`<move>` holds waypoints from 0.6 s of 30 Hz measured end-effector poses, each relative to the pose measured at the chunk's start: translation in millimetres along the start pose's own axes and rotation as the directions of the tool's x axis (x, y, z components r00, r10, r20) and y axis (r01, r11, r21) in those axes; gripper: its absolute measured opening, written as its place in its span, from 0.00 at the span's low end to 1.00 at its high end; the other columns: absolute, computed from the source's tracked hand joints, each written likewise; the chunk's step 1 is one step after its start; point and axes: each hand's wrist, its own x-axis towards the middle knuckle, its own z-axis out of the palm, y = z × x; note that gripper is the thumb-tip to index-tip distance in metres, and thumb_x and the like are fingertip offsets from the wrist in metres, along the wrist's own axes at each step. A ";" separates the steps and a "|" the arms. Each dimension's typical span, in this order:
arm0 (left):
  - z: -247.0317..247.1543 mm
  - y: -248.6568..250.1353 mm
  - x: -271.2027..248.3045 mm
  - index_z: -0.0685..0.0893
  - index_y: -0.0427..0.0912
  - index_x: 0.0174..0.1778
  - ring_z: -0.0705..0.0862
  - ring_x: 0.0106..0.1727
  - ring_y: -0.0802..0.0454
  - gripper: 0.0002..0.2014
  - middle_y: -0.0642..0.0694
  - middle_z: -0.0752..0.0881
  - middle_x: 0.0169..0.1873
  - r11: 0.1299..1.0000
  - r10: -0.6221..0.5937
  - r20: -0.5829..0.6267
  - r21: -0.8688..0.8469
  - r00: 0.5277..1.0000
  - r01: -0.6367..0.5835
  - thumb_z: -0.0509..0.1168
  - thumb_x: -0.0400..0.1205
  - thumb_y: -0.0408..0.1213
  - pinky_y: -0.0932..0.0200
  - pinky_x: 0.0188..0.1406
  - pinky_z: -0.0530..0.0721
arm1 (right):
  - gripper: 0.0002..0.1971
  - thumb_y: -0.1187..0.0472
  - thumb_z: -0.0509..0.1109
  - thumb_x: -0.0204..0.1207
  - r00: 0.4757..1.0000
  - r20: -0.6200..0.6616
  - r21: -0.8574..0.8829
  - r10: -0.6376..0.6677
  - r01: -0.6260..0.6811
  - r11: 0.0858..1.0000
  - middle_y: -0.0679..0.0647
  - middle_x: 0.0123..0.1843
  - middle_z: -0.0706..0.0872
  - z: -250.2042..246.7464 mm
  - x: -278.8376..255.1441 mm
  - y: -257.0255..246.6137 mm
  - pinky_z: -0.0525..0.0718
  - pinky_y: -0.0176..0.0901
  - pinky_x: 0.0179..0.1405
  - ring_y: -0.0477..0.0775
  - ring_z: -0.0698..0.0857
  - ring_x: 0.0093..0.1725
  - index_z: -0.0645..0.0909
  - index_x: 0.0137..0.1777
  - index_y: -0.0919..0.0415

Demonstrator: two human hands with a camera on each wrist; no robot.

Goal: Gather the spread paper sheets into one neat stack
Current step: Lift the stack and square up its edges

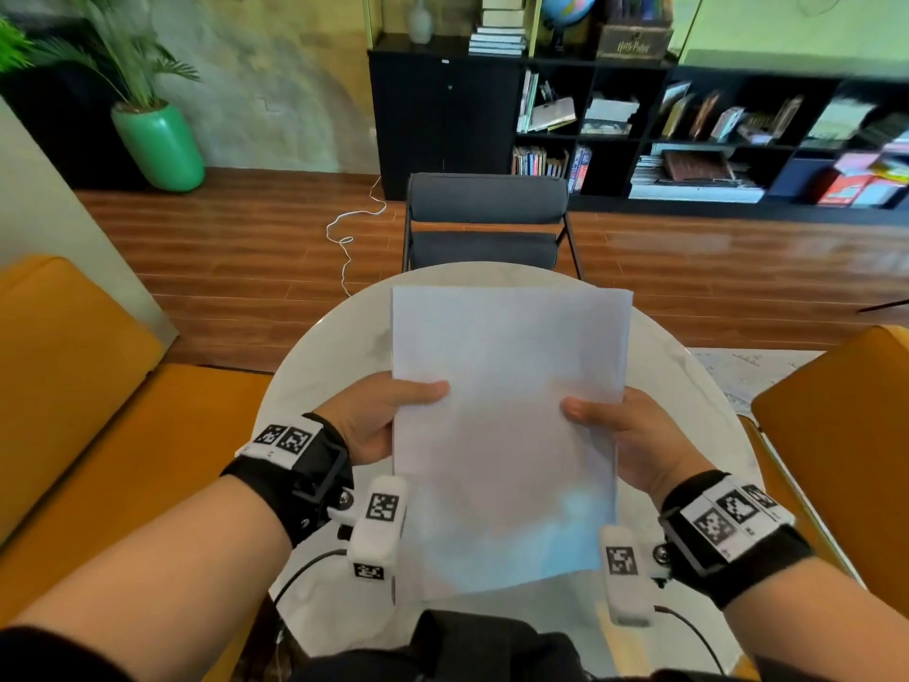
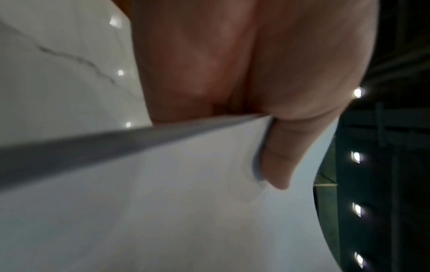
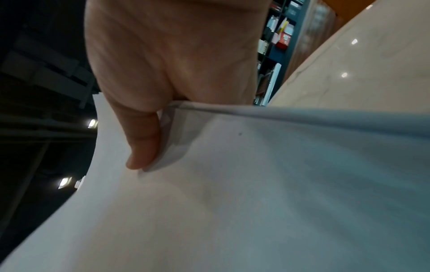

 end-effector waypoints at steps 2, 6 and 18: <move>-1.0 -4.9 2.3 0.83 0.38 0.61 0.87 0.60 0.39 0.14 0.36 0.87 0.60 0.991 -0.025 -0.066 0.130 0.998 0.034 0.68 0.79 0.31 0.42 0.66 0.82 | 0.22 0.64 0.85 0.55 0.999 -0.028 -0.049 0.021 -0.022 0.999 0.65 0.47 0.92 -0.1 0.1 1.2 0.90 0.51 0.42 0.65 0.91 0.44 0.88 0.51 0.68; -0.3 -17.1 3.6 0.83 0.43 0.63 0.85 0.64 0.39 0.20 0.39 0.87 0.62 0.964 0.015 -0.119 0.264 0.993 0.018 0.69 0.75 0.43 0.40 0.70 0.79 | 0.19 0.71 0.80 0.58 0.994 -0.113 -0.187 -0.012 -0.009 0.982 0.62 0.51 0.92 3.5 3.8 10.6 0.88 0.54 0.50 0.66 0.90 0.53 0.87 0.52 0.64; -2.4 -48.6 1.0 0.87 0.50 0.45 0.91 0.41 0.60 0.07 0.50 0.93 0.47 0.933 0.198 -0.319 0.350 0.927 -0.080 0.69 0.80 0.32 0.67 0.41 0.88 | 0.13 0.68 0.78 0.70 0.981 -0.166 -0.433 -0.102 0.020 0.901 0.49 0.48 0.91 3.4 -4.6 29.6 0.86 0.47 0.53 0.49 0.89 0.49 0.85 0.48 0.50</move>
